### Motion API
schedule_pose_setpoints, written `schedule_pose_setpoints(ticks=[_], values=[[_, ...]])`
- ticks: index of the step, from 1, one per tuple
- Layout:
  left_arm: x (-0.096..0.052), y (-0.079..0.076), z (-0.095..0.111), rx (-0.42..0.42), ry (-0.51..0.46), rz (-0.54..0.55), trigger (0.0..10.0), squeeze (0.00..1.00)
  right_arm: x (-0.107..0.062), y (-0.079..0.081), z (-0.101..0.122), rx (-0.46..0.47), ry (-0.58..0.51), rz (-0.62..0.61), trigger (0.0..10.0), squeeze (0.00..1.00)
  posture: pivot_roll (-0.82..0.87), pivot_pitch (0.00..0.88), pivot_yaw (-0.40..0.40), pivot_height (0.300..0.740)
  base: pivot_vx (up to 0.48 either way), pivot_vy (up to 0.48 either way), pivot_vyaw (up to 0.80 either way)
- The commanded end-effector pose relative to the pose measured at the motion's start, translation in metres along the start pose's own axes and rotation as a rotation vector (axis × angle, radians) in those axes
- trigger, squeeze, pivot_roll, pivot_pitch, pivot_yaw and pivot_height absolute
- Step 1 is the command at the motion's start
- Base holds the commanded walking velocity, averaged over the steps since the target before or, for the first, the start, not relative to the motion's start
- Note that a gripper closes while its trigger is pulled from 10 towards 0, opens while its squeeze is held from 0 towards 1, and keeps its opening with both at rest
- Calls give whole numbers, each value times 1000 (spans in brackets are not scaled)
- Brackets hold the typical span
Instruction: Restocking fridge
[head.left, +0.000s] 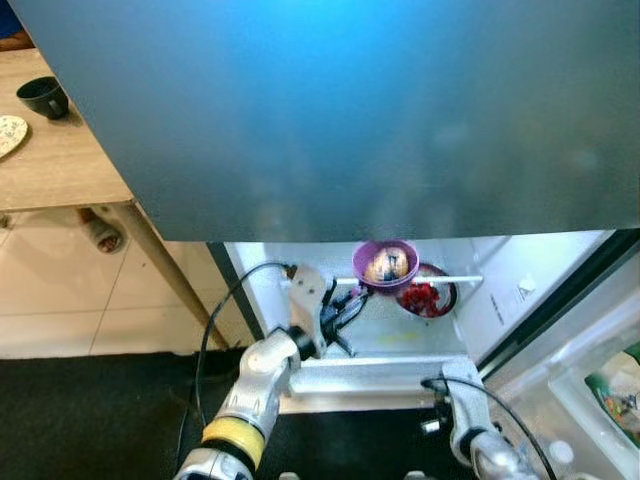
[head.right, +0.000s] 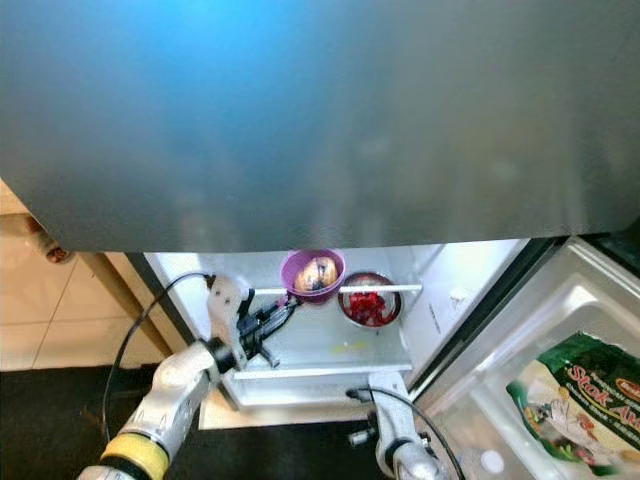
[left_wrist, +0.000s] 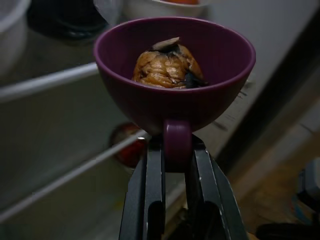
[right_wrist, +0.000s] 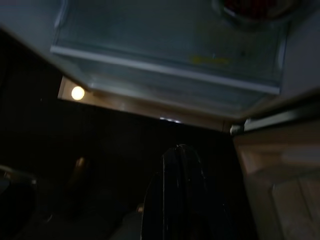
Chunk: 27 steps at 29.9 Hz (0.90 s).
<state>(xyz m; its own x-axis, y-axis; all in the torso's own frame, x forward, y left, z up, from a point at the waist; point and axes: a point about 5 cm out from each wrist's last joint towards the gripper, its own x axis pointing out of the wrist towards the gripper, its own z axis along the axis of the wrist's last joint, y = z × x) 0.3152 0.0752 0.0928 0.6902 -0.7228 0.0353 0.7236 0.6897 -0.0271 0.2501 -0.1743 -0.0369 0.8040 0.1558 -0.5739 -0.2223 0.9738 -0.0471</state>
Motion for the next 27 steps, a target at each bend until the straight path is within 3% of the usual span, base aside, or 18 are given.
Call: schedule_pose_setpoints(ticks=[1,8,27], values=[[3,-5,-2,0,-10,3,10000,0,0,2,-1,27,-2,0,10000,0,-97,214,46,725,0,0,0],[6,-7,-2,19,-20,20,10000,0,6,3,19,34,-68,20,10000,0,-92,203,44,690,0,0,0],[10,-14,-4,44,-42,47,10000,0,10,3,38,47,-134,41,10000,0,-97,200,41,630,0,0,0]])
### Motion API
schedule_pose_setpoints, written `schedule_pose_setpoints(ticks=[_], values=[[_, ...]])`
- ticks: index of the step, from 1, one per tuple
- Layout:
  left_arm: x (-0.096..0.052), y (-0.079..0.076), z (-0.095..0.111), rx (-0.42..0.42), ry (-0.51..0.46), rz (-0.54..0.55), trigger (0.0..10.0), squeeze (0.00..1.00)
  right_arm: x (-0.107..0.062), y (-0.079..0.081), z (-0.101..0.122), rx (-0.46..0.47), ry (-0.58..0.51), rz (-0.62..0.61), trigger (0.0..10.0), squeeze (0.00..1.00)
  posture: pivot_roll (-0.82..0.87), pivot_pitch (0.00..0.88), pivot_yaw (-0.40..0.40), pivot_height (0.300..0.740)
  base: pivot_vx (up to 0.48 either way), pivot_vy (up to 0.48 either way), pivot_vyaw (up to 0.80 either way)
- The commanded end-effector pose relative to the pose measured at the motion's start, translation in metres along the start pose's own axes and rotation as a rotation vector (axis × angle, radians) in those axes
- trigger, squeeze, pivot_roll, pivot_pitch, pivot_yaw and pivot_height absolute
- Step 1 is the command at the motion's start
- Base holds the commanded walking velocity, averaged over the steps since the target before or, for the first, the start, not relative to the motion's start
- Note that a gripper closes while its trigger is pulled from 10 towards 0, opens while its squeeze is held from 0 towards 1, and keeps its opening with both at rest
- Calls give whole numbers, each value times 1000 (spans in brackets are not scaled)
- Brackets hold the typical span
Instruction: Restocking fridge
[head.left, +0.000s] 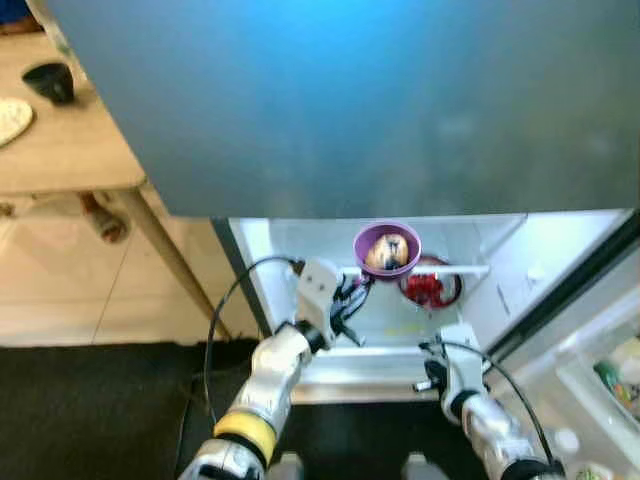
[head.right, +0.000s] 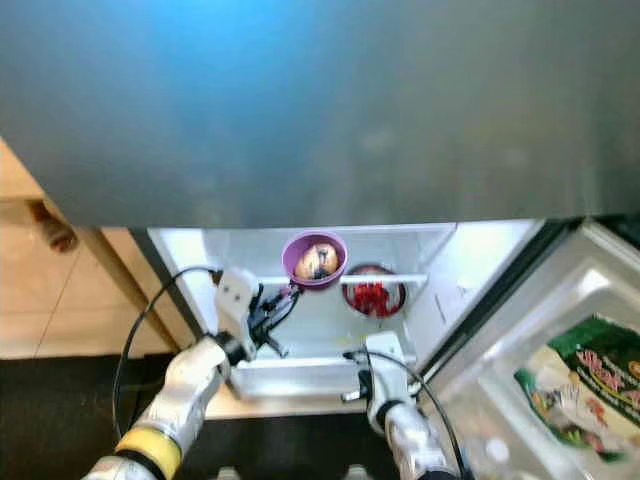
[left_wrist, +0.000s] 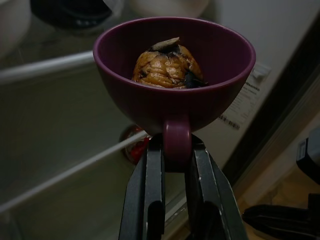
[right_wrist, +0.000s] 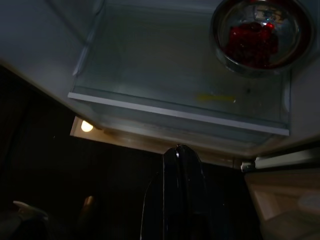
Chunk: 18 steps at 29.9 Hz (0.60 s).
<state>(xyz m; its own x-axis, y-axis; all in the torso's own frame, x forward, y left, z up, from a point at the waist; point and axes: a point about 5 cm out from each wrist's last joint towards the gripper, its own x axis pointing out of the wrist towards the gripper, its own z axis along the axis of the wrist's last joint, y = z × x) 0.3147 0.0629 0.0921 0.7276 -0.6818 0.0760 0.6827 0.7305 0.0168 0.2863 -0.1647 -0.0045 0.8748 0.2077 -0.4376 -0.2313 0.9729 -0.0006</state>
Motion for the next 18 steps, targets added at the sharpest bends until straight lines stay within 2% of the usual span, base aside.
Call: schedule_pose_setpoints(ticks=[1,8,18], values=[[2,-5,-3,-1,-2,-6,10000,0,-3,3,-10,13,25,9,10000,0,-97,200,41,625,0,0,0],[3,-4,-2,16,-11,15,10000,0,-3,3,-5,23,-8,18,10000,0,-96,198,38,590,0,0,0],[4,-2,-1,34,-21,33,10000,0,1,3,3,16,-22,30,10000,0,-95,193,36,590,0,0,0]])
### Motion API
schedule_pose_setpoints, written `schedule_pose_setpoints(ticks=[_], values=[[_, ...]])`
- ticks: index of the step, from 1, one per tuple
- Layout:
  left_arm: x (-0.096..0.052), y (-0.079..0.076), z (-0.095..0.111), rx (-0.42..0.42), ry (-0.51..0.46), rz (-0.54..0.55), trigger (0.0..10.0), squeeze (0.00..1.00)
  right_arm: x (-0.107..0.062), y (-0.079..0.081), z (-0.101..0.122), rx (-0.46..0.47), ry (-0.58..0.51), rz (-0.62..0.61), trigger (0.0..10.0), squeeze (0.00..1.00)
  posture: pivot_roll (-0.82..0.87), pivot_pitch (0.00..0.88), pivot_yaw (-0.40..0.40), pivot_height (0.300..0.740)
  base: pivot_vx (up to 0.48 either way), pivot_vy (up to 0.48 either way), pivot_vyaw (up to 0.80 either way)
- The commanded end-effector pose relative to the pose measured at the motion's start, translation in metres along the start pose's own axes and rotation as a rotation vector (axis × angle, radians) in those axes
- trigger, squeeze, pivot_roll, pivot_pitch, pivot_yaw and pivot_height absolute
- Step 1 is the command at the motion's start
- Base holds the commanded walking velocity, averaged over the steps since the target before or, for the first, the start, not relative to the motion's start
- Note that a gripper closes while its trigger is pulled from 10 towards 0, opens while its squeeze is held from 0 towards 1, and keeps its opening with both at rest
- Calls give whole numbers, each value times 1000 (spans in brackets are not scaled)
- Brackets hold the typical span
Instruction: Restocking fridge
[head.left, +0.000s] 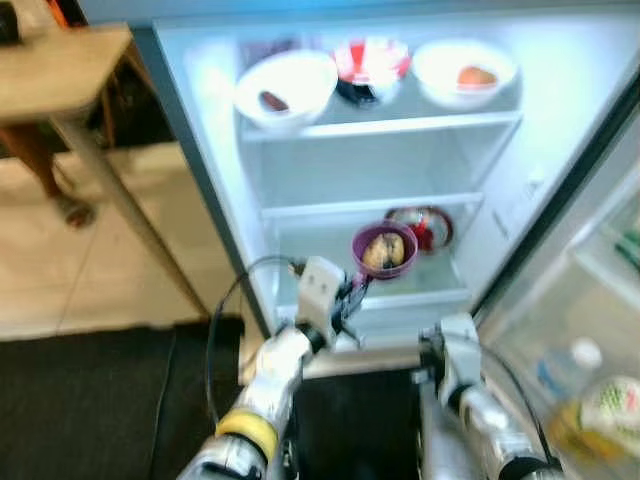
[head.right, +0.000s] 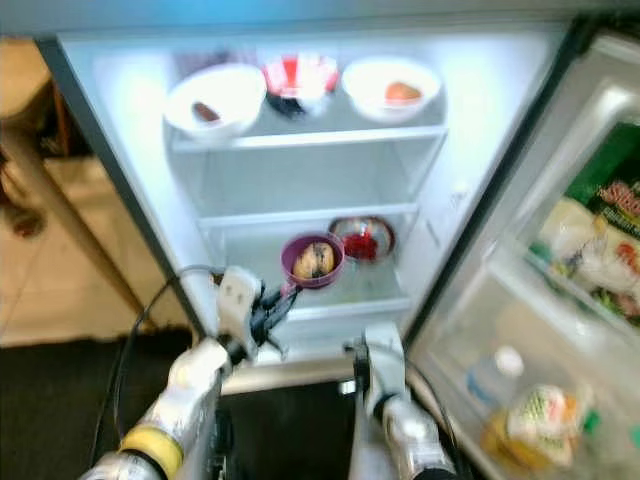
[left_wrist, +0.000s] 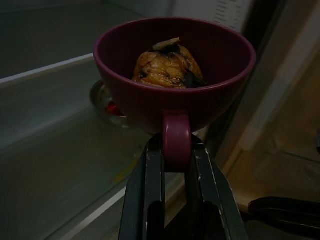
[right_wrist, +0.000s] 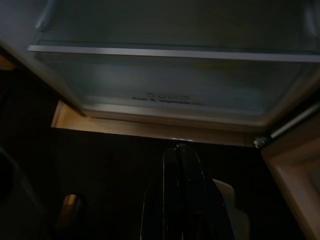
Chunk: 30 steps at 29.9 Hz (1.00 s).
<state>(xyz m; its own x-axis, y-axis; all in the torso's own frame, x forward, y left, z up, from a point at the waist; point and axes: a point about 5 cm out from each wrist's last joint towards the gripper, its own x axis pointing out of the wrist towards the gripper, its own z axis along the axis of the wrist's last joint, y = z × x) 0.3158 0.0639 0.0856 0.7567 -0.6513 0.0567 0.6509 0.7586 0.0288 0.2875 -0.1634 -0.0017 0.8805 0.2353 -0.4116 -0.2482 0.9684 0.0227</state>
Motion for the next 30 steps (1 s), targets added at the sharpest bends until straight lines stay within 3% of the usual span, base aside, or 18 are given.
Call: schedule_pose_setpoints(ticks=[1,20,30], values=[[4,-3,6,21,-43,-8,10000,0,1,2,1,5,4,5,10000,0,-95,193,36,585,0,0,0],[6,4,13,60,-73,46,10000,0,4,6,11,5,-42,47,10000,0,-95,194,37,495,0,0,0],[13,14,38,135,-168,109,10000,0,11,9,47,-7,-200,91,10000,0,-93,198,35,480,0,0,0]])
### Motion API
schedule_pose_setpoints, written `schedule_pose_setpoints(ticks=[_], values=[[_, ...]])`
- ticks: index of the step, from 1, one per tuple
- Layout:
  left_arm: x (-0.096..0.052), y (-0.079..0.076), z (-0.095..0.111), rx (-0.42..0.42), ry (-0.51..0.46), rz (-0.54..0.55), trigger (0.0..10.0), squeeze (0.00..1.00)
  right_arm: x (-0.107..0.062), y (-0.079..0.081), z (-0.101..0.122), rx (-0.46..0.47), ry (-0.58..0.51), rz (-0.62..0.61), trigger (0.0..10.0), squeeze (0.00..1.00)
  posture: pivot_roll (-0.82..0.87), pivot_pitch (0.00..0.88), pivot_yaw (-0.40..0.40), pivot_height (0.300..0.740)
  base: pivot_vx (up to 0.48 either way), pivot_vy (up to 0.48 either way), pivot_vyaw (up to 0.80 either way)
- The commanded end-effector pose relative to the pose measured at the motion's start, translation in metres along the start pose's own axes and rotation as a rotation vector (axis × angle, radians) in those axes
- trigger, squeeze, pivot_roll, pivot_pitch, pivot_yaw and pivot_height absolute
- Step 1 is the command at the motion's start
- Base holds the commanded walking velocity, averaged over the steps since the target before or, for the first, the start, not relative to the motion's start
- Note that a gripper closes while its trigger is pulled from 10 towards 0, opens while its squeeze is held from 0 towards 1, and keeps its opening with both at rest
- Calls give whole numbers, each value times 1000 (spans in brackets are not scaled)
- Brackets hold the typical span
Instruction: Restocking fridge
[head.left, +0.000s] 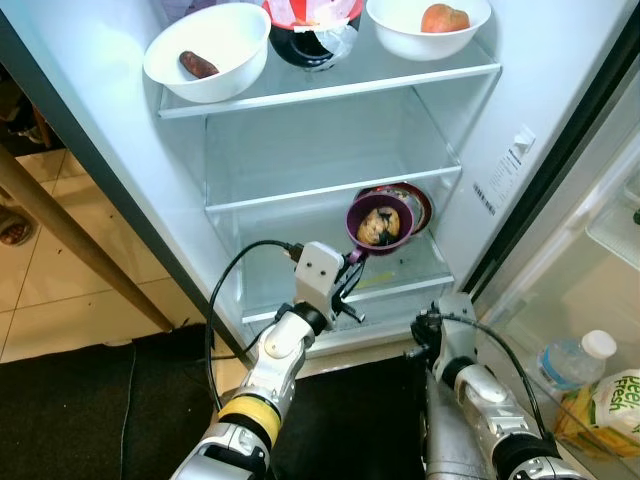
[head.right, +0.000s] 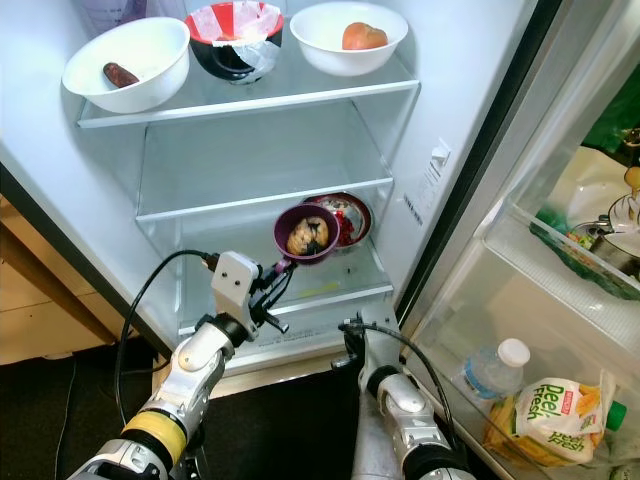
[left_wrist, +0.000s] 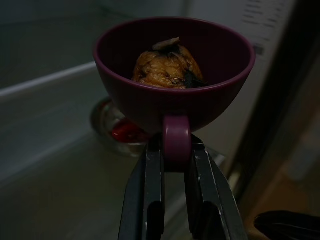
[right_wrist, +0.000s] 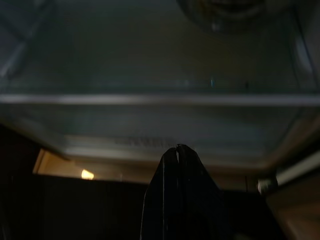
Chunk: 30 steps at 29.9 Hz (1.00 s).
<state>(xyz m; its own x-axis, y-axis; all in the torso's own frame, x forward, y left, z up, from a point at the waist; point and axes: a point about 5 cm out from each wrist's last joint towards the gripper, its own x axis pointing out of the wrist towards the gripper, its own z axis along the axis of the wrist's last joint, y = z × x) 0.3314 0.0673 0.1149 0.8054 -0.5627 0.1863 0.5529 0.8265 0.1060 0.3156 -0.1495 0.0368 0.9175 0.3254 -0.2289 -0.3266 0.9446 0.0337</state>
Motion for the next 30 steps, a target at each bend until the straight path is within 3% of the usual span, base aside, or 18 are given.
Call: schedule_pose_setpoints(ticks=[1,3,8,12,14,18,19,21,23,30], values=[[4,2,11,49,-55,9,10000,0,1,2,4,6,-31,17,10000,0,-93,199,35,480,0,0,0],[4,2,11,49,-55,9,10000,0,1,2,4,6,-31,17,10000,0,-93,199,35,480,0,0,0],[7,13,19,102,-74,67,10000,0,6,3,41,-21,-213,58,10000,0,-99,211,36,480,0,0,0],[7,19,23,114,-81,95,10000,0,6,3,53,-19,-267,70,10000,0,-101,216,36,480,0,0,0],[7,34,29,138,-88,156,10000,0,6,6,71,-3,-354,106,10000,0,-103,222,36,480,0,0,0],[7,44,32,147,-86,201,10000,0,5,9,80,9,-393,141,10000,0,-107,232,35,480,0,0,0],[7,56,36,153,-84,257,10000,0,3,15,88,13,-427,192,10000,0,-113,243,35,480,0,0,0],[6,60,38,155,-83,278,10000,0,2,17,91,13,-438,213,10000,0,-113,243,35,480,0,0,0],[7,74,44,155,-87,344,10000,0,-4,26,97,14,-466,278,10000,0,-121,264,35,480,0,0,0],[11,91,52,98,-92,439,10000,0,-14,36,107,16,-496,349,10000,0,-144,307,33,480,0,0,0]])
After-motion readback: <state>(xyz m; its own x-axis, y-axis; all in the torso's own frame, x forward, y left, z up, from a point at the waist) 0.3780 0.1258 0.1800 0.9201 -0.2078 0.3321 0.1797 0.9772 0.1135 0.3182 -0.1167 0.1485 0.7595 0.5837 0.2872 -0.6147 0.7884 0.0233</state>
